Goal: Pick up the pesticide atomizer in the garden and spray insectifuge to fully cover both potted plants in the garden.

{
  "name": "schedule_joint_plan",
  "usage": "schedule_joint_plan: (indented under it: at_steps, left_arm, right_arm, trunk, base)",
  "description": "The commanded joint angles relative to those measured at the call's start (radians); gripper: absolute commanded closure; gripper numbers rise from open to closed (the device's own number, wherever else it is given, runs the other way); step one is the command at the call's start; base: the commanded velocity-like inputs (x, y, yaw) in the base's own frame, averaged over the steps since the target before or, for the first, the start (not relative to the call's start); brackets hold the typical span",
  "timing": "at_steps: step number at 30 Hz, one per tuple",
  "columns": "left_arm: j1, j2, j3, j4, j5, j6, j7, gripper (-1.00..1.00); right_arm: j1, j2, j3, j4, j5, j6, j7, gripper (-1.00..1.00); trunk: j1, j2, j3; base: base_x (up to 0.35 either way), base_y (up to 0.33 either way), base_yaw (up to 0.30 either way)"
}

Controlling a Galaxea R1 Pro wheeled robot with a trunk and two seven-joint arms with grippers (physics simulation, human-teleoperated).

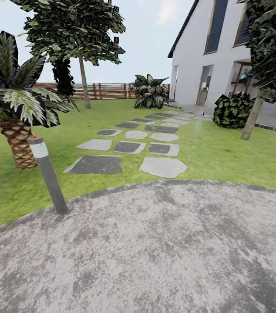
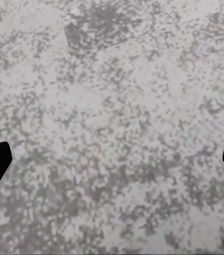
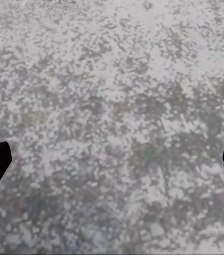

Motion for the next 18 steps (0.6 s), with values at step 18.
schedule_joint_plan:
  at_steps: [18]
  left_arm:
    - [-0.001, 0.000, -0.001, 0.001, 0.007, -0.003, -0.001, -1.00]
  right_arm:
    - [0.000, 0.000, 0.001, 0.001, 0.001, -0.003, 0.001, -1.00]
  trunk:
    - [0.000, 0.000, -0.001]
  base:
    - [0.339, 0.000, 0.000]
